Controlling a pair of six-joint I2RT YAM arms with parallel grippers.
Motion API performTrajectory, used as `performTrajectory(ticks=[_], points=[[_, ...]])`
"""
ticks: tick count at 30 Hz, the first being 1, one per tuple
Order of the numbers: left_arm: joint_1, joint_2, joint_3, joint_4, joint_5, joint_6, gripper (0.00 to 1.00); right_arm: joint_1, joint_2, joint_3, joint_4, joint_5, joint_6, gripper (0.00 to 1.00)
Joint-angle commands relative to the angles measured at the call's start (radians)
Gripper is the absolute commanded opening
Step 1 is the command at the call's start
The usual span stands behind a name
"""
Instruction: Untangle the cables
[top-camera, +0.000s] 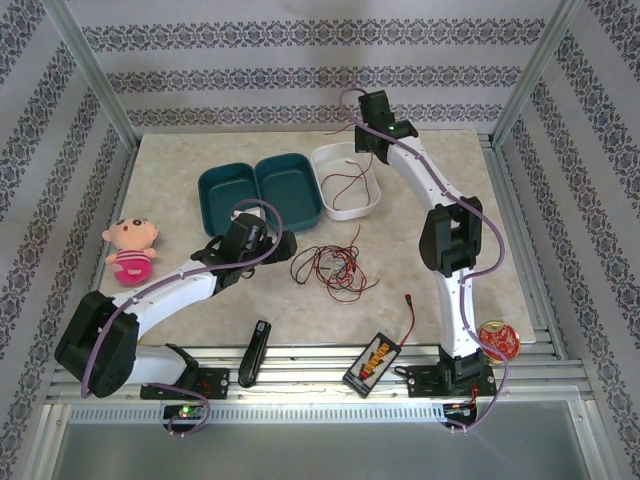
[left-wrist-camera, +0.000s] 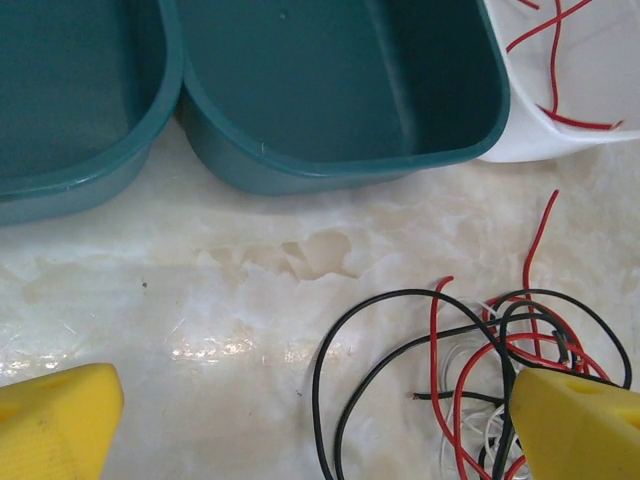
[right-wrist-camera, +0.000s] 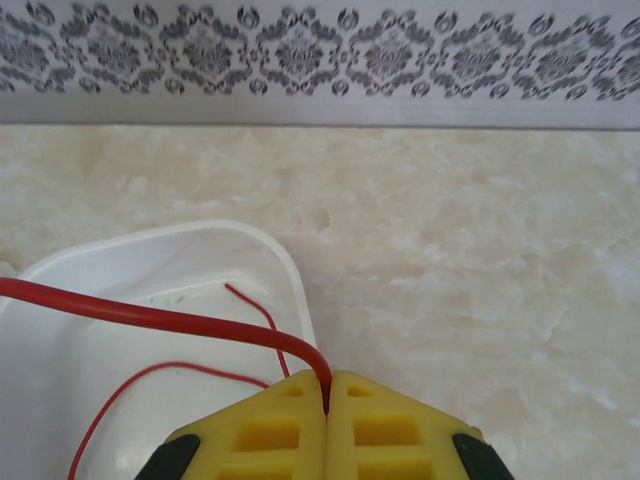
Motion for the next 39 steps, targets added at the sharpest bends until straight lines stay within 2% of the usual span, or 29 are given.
performTrajectory(ticks=[1,14,19,22,28,39], points=[[0.012,0.014,0.001,-0.006,0.017,0.000,0.99,0.026,0.040,-0.011,-0.077,-0.011,0.002,0.00],[0.012,0.035,0.000,0.013,0.053,-0.008,0.99,0.042,0.081,-0.034,-0.208,-0.018,0.088,0.00],[0.012,0.043,0.001,0.014,0.062,-0.011,0.99,0.040,0.104,-0.029,-0.254,-0.025,0.121,0.03],[0.012,0.046,0.004,0.013,0.065,-0.012,0.99,0.039,0.104,-0.038,-0.260,-0.030,0.132,0.08],[0.012,0.063,0.014,0.013,0.072,-0.009,0.99,0.033,0.097,-0.049,-0.260,-0.041,0.135,0.27],[0.013,0.088,0.024,0.018,0.080,-0.012,0.99,0.041,-0.028,-0.129,-0.205,-0.089,0.115,0.33]])
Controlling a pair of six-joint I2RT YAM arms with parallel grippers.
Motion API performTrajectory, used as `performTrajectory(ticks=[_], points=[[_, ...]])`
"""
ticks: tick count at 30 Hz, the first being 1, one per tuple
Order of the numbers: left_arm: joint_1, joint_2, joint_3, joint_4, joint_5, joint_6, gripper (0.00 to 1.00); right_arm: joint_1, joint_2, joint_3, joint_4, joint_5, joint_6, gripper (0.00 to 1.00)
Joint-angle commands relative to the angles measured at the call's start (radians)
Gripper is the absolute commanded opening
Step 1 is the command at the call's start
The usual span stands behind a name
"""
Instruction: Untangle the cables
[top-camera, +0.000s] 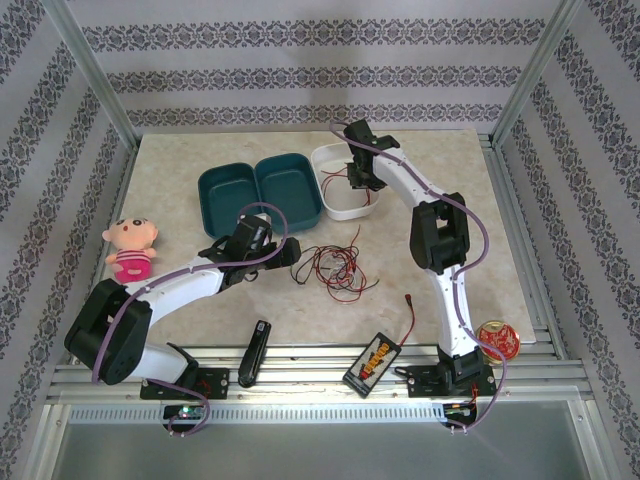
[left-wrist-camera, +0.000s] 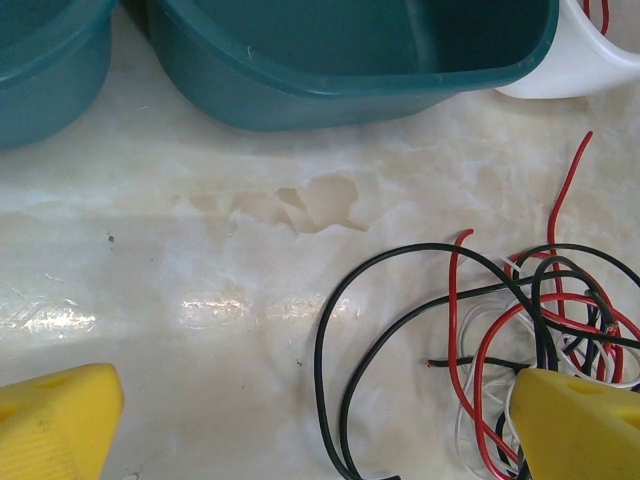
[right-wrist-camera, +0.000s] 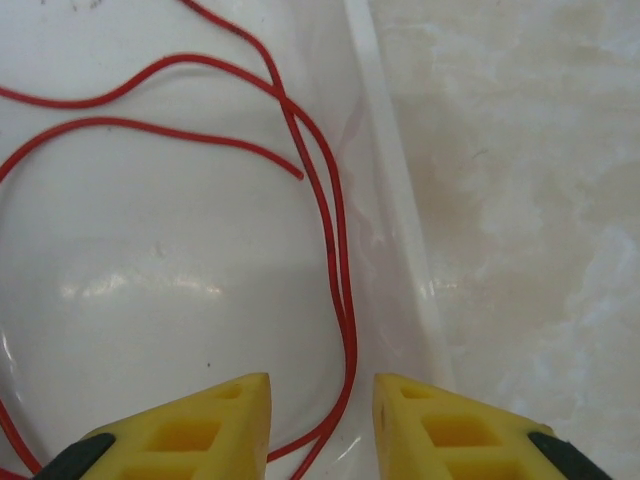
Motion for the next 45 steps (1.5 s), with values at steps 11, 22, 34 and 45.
performTrajectory(ticks=[11,22,34,45], points=[[0.011,0.018,0.015,0.042,0.027,0.012,0.99,0.033,-0.396,-0.385,0.159,-0.063,0.039,0.33],[0.008,0.098,0.030,0.135,0.116,0.070,0.98,0.084,-0.627,-0.765,0.248,-0.116,0.182,0.32],[-0.023,0.189,0.062,0.200,0.208,0.049,0.86,0.141,-0.667,-0.907,0.258,-0.245,0.252,0.22],[-0.040,0.242,0.080,0.235,0.254,0.024,0.74,0.200,-0.681,-0.928,0.242,-0.305,0.226,0.13]])
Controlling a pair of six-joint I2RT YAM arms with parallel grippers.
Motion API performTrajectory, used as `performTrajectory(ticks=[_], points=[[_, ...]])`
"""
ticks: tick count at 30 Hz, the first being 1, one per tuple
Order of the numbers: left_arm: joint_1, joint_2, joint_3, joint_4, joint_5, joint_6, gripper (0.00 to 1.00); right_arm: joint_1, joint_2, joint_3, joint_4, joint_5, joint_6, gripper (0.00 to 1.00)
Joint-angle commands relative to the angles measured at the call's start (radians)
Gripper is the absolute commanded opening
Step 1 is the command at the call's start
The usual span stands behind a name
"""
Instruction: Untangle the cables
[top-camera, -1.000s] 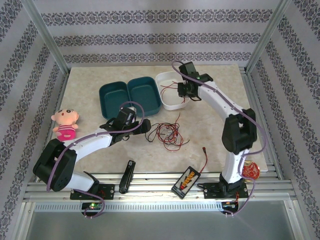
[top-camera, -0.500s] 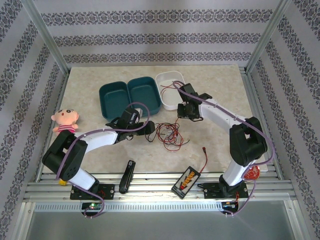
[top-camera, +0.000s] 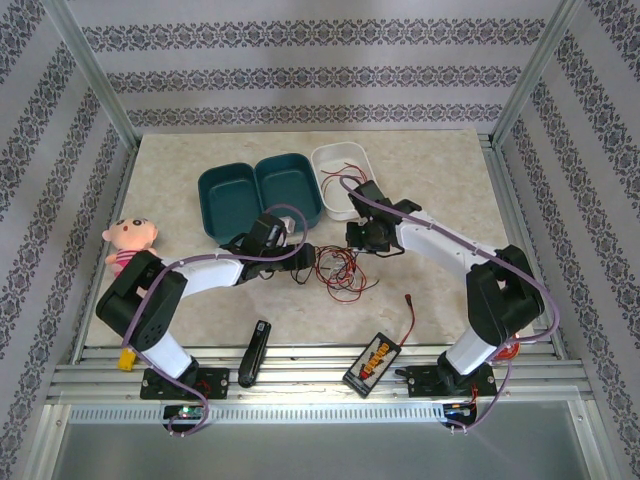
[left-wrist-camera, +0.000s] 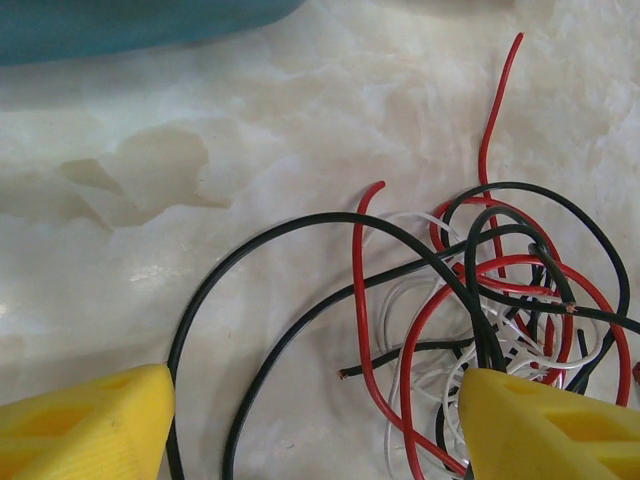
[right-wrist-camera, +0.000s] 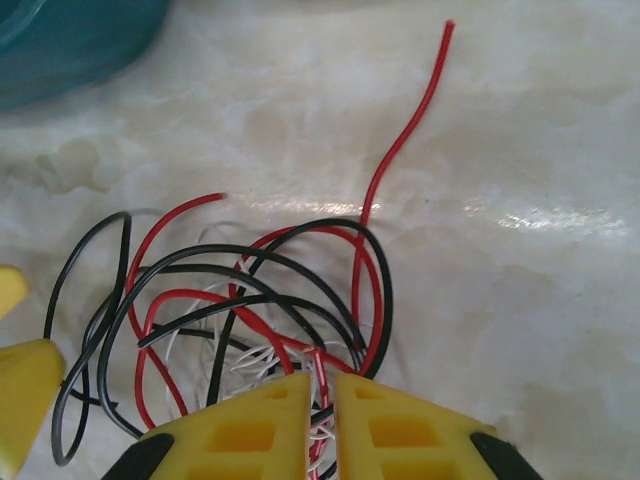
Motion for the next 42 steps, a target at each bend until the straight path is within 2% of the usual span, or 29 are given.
performTrajectory(ticks=[1,9,27,31,35,42], points=[[-0.014,0.022,0.028,0.055,0.036,-0.021,0.72,0.019,0.020,0.006,-0.017,-0.042,-0.007,0.13],[-0.019,0.056,0.027,0.086,0.064,-0.043,0.62,0.038,0.076,0.034,-0.037,-0.042,-0.025,0.16],[-0.022,0.090,0.033,0.108,0.090,-0.062,0.56,0.046,0.137,0.045,-0.034,-0.107,-0.028,0.20],[-0.023,0.094,0.032,0.111,0.091,-0.065,0.55,0.049,0.126,0.050,-0.043,-0.105,-0.033,0.14],[-0.022,0.096,0.035,0.109,0.092,-0.067,0.55,0.049,0.103,0.065,-0.066,-0.095,-0.045,0.01],[-0.022,0.106,0.040,0.101,0.089,-0.065,0.54,0.052,0.011,0.085,-0.076,-0.085,-0.074,0.00]])
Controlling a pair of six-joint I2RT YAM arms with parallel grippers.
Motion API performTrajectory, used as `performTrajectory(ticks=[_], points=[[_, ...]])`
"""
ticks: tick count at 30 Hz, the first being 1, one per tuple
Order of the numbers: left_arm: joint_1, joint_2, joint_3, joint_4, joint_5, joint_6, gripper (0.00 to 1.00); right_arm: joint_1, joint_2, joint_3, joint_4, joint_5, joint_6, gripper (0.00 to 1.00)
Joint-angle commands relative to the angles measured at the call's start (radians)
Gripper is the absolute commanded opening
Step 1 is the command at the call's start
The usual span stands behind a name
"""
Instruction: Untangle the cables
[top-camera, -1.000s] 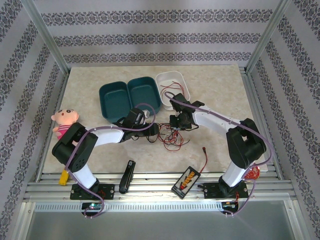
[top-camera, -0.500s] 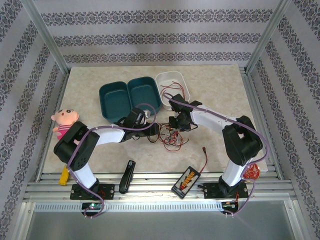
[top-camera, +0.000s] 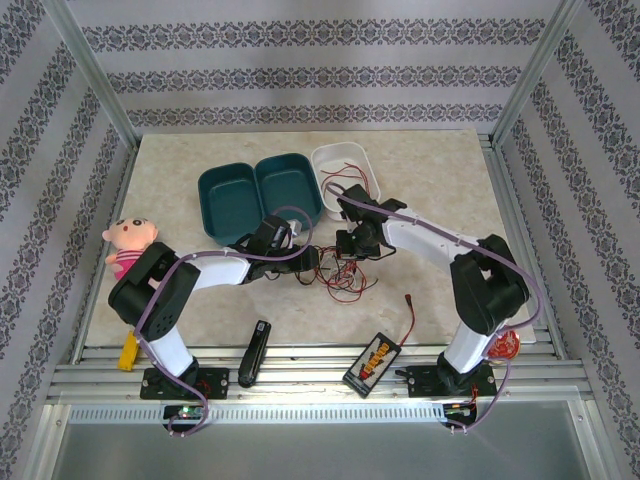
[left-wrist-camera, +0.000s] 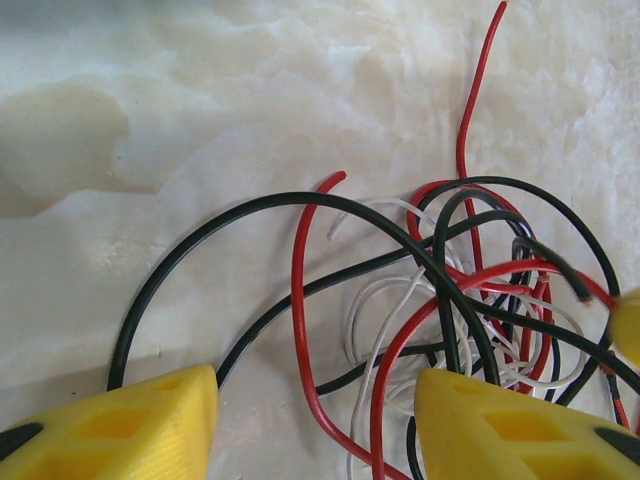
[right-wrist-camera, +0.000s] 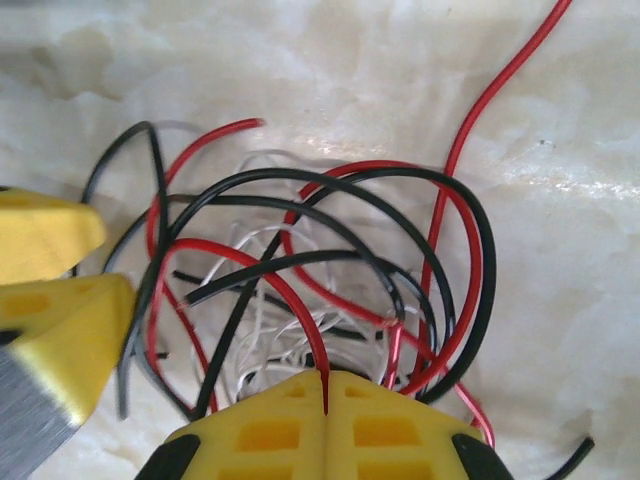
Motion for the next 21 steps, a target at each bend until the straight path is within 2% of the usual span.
performTrajectory(ticks=[1,12,16,21], points=[[-0.014,0.026,0.026,0.026,0.013,-0.016,0.54,0.010,-0.076,0.037,-0.020,0.004,-0.029,0.00],[-0.013,0.030,0.022,0.033,0.013,-0.018,0.45,0.014,-0.166,0.035,0.004,0.007,-0.057,0.00],[-0.014,0.033,0.016,0.042,0.013,-0.021,0.40,0.014,-0.120,0.009,0.048,-0.079,-0.040,0.00],[-0.014,0.044,0.019,0.051,0.022,-0.028,0.32,0.019,-0.056,-0.019,0.132,-0.178,0.018,0.06]])
